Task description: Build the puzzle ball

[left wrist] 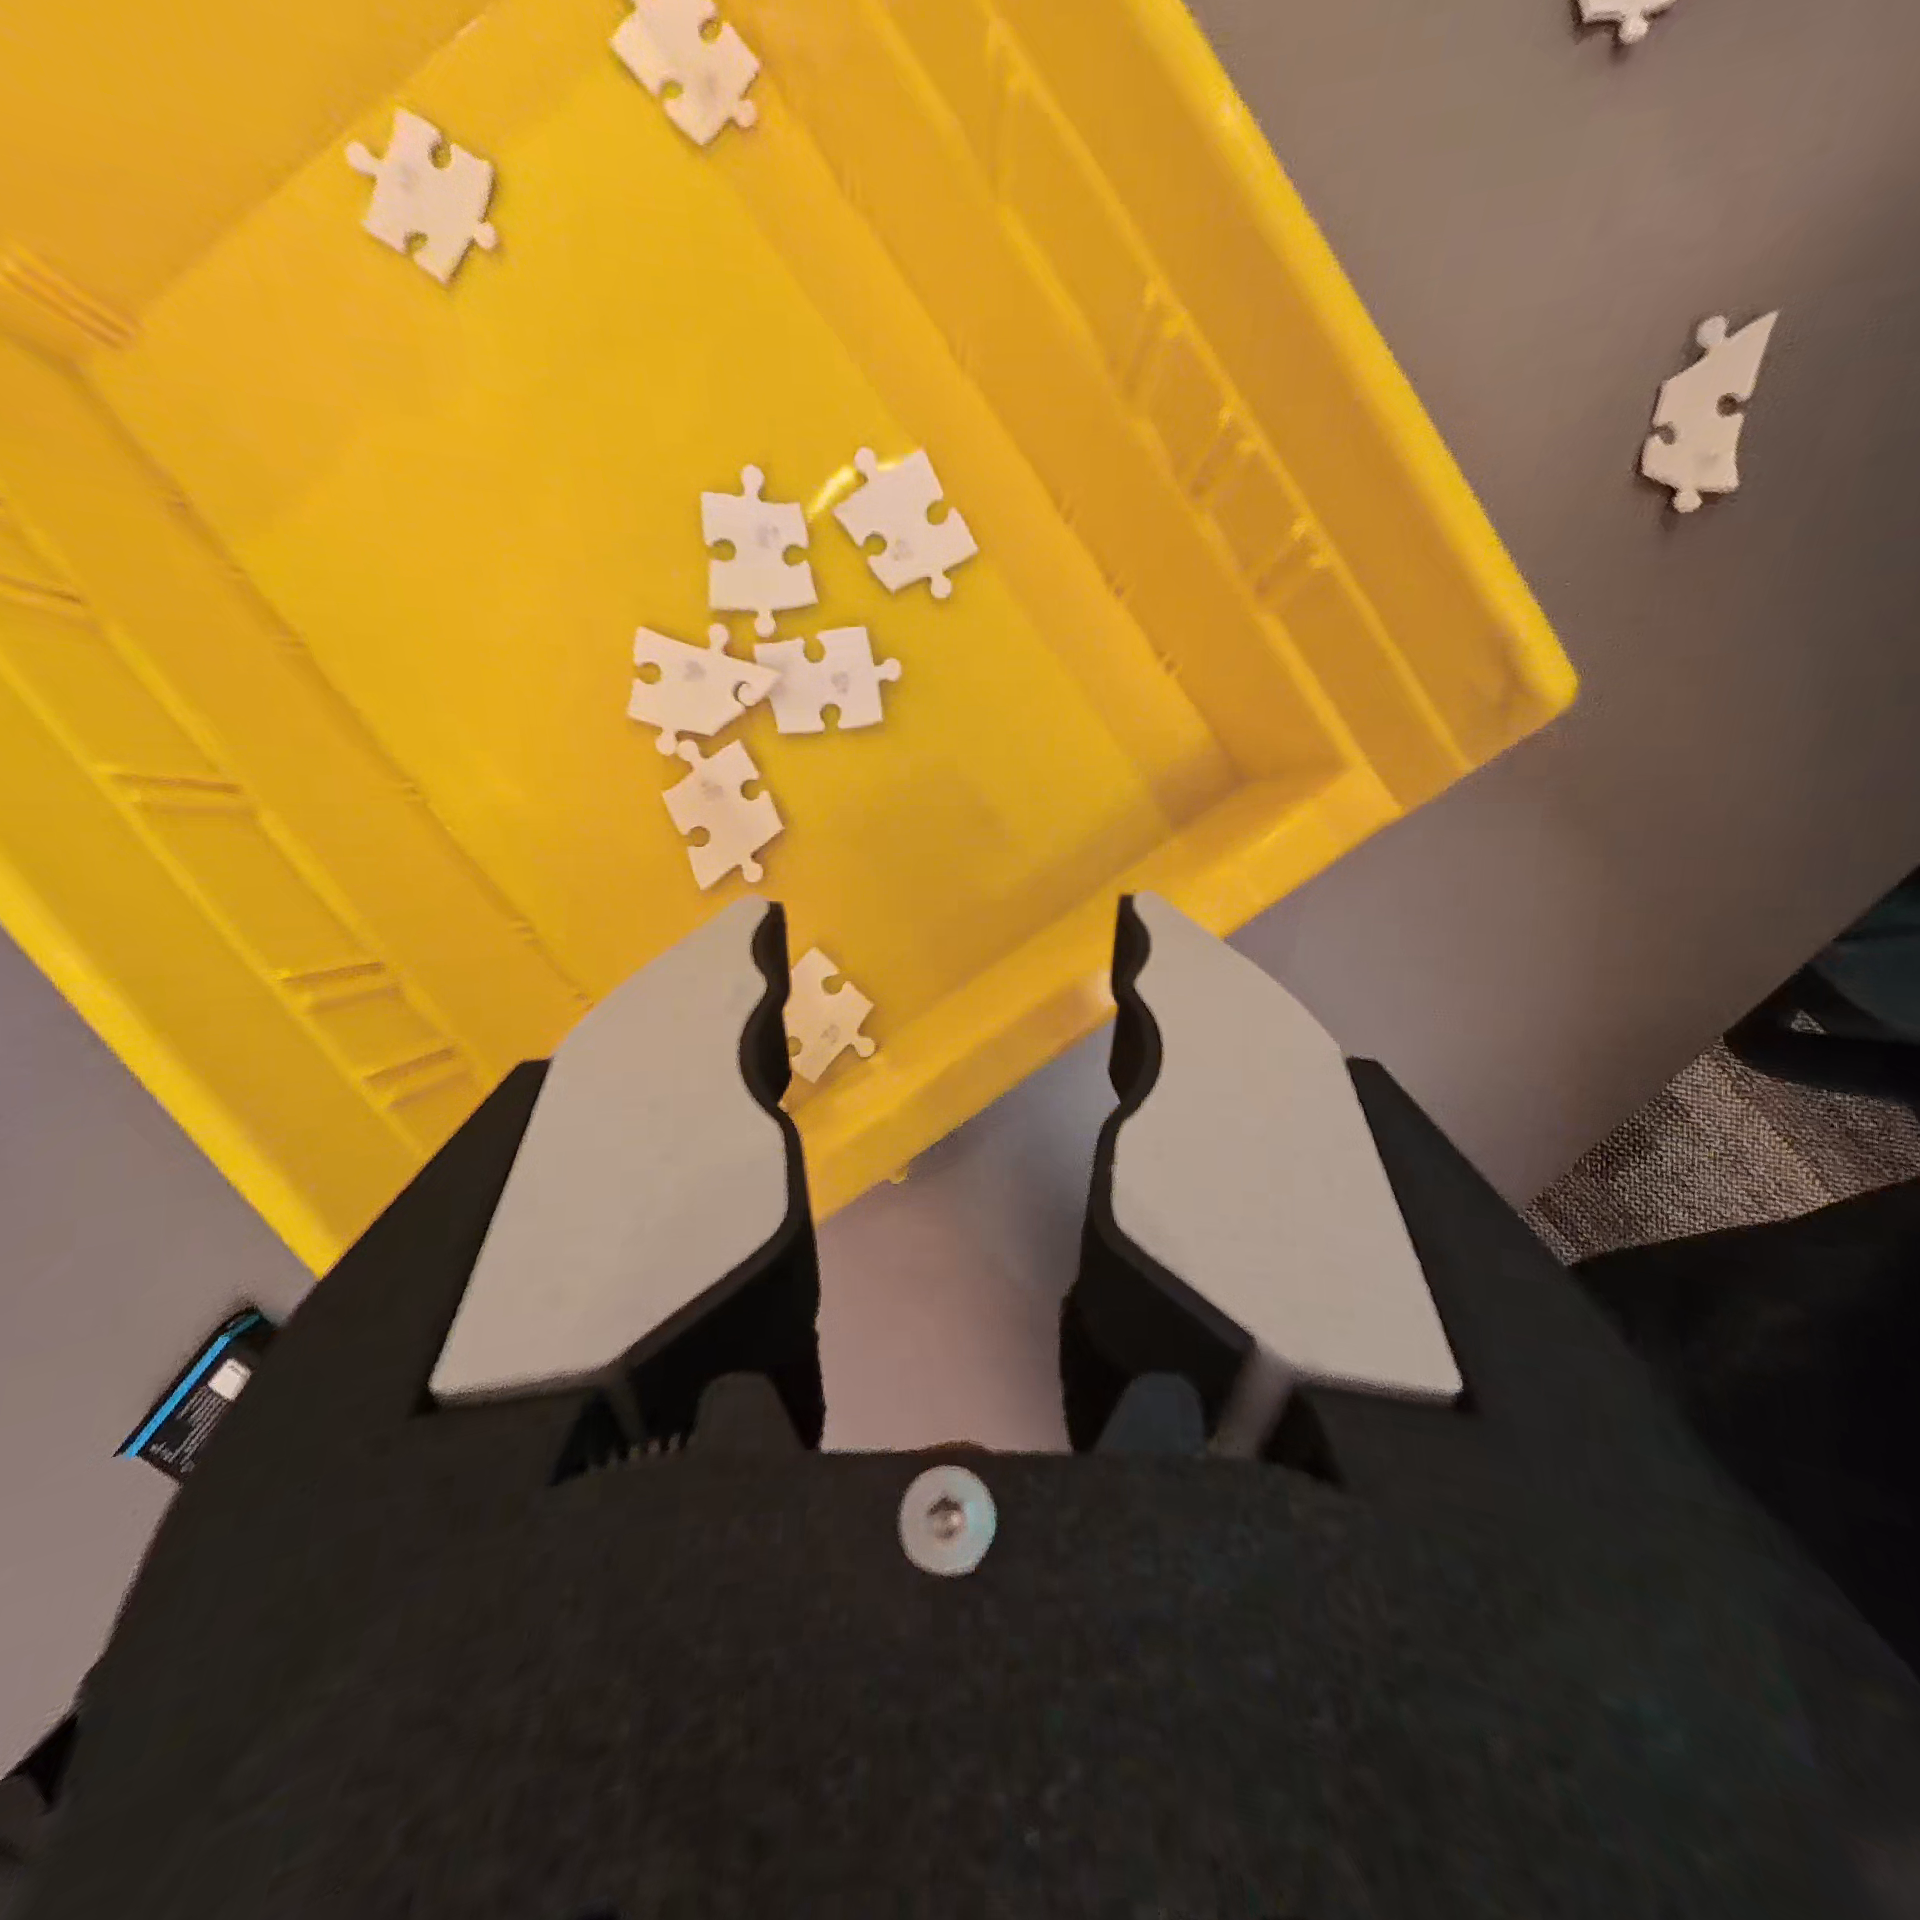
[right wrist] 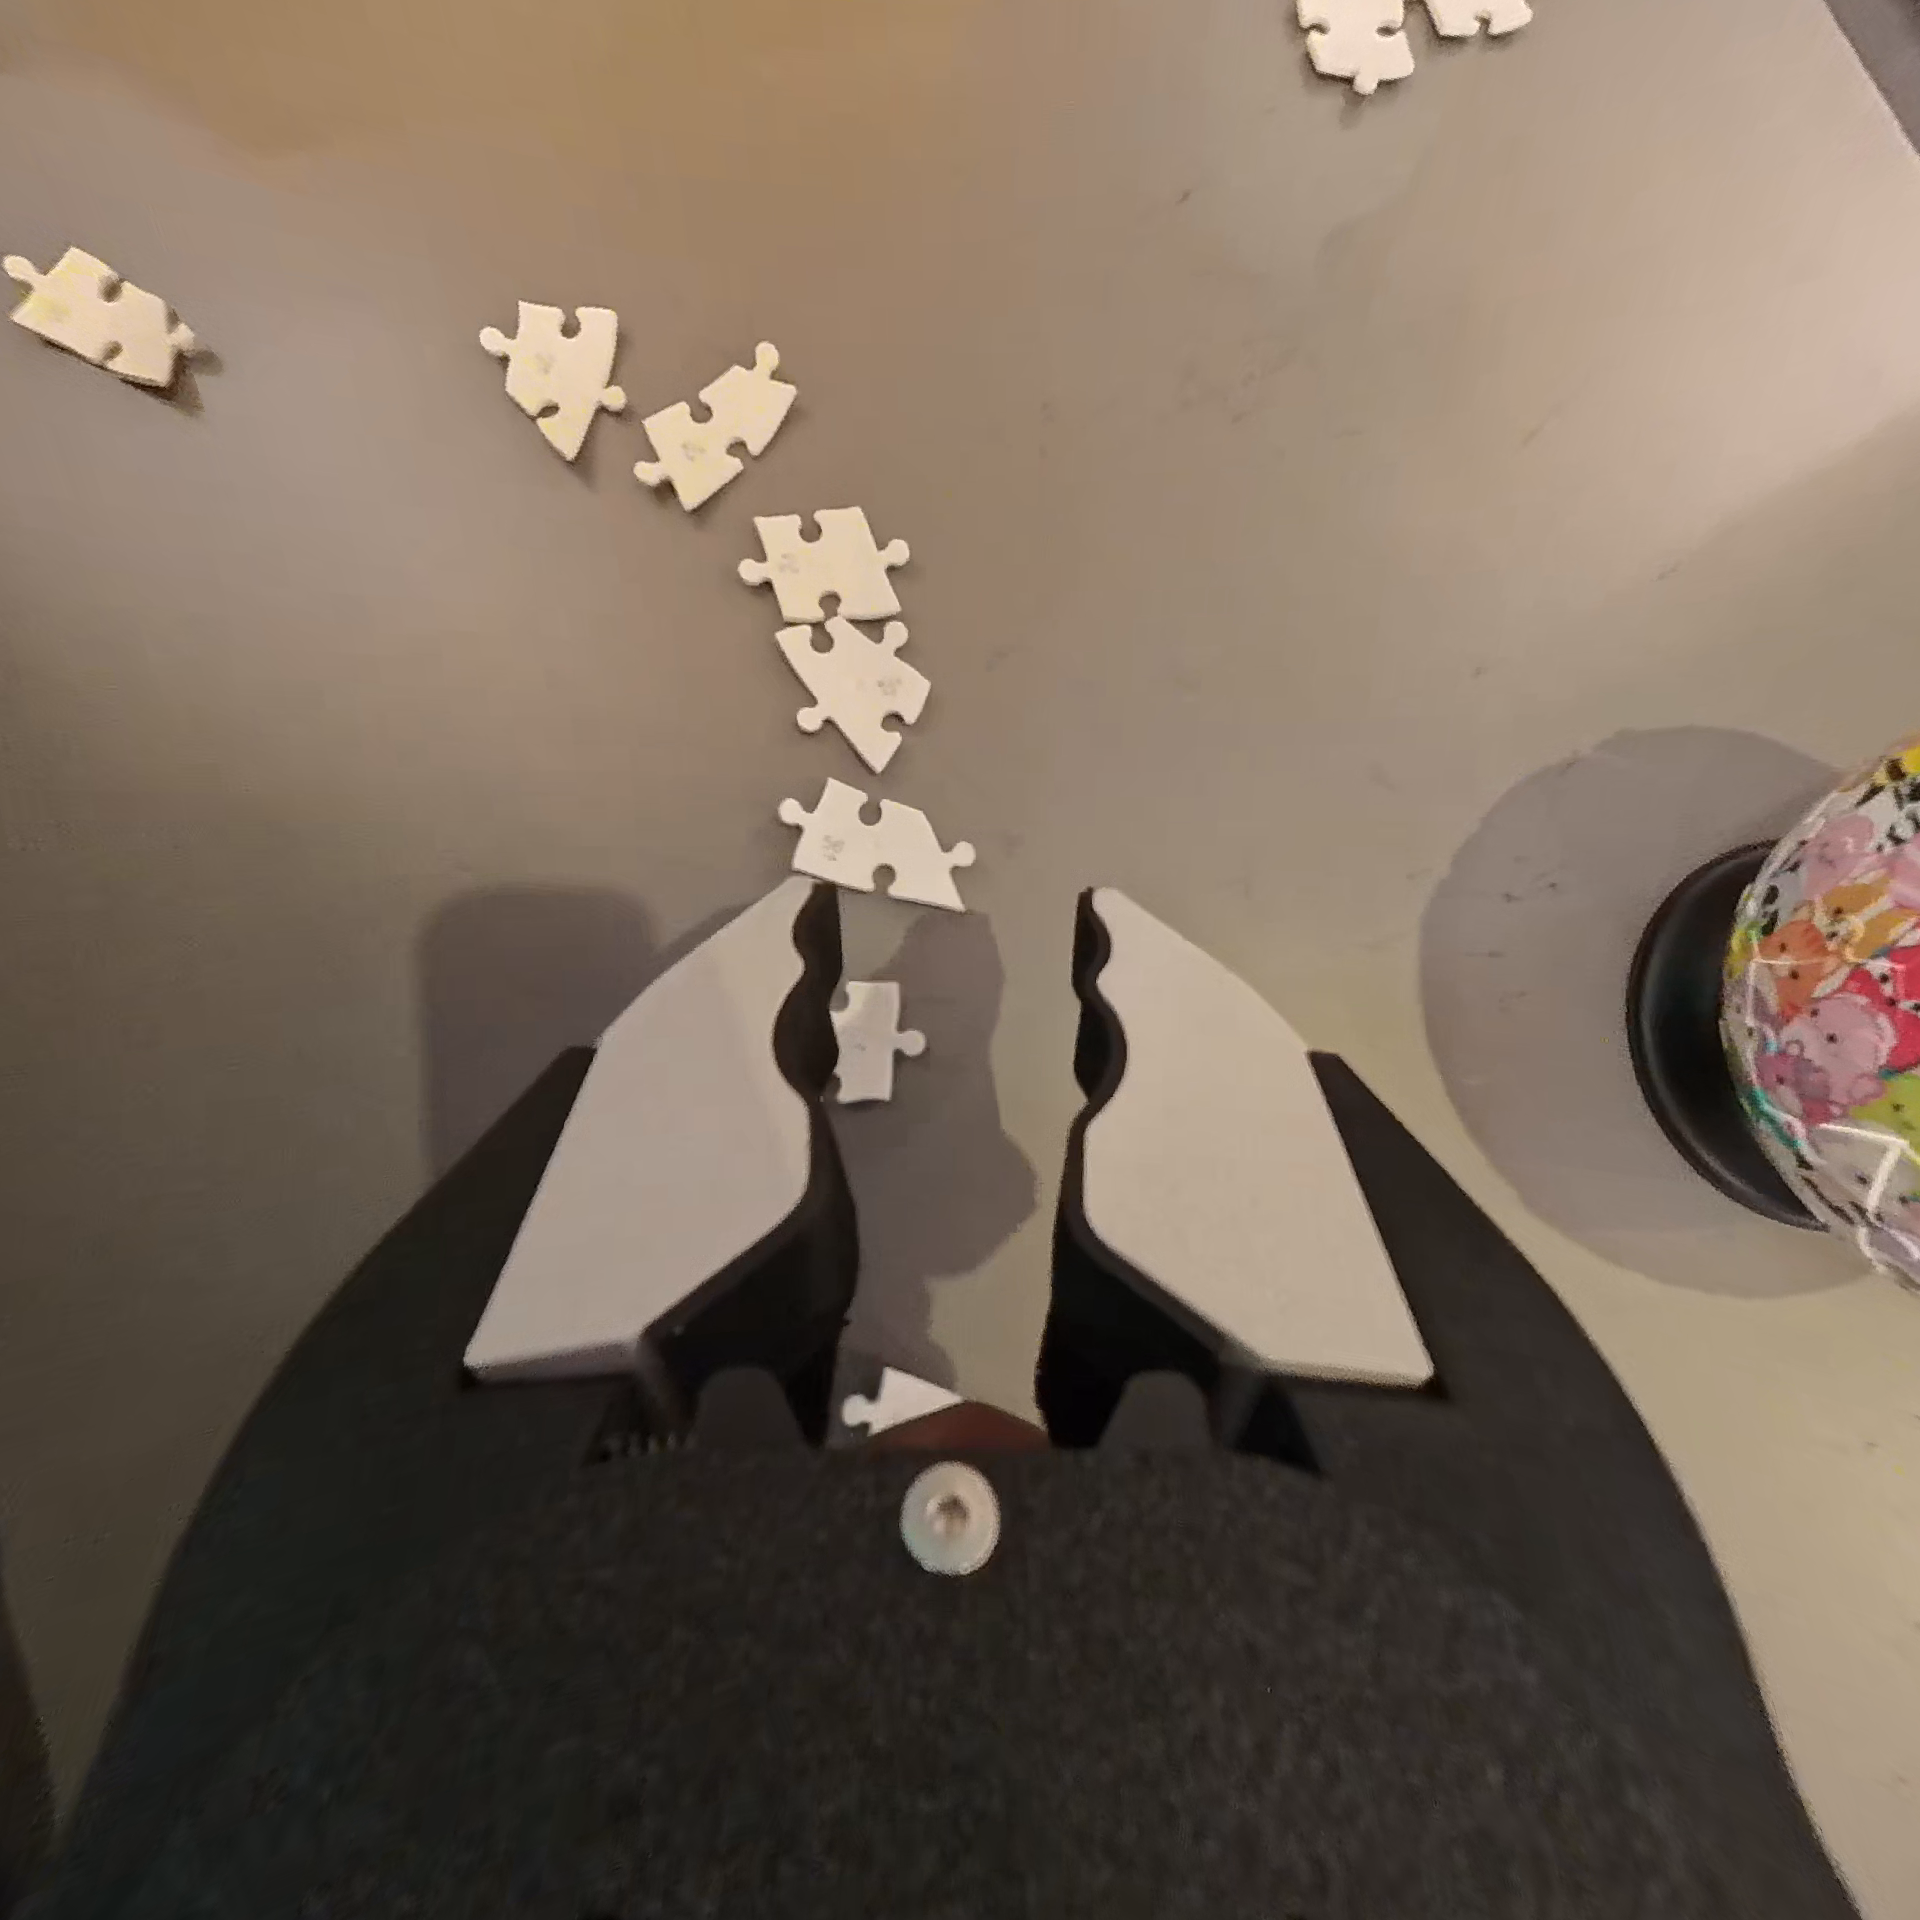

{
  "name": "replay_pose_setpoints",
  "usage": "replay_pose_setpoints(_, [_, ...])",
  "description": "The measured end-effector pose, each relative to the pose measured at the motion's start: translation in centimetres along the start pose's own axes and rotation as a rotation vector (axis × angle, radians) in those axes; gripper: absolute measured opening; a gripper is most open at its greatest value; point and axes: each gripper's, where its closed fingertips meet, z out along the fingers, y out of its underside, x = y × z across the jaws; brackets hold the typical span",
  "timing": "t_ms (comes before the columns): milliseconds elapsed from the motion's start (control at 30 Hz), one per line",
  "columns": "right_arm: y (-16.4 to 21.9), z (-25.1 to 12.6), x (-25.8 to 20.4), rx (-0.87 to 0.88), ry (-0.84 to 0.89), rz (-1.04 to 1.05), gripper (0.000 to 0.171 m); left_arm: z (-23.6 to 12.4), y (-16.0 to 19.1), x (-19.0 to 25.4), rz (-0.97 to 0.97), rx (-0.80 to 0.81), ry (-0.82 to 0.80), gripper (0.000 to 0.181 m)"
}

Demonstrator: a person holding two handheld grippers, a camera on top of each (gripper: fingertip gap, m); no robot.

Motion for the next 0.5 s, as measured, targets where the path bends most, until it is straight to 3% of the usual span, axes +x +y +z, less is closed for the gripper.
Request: replay_pose_setpoints(500, [0.1, -0.3, -0.8, 0.029, -0.016, 0.009, 0.042, -0.7, 1.3, -1.3, -0.108, -0.008, -0.055, 0.060])
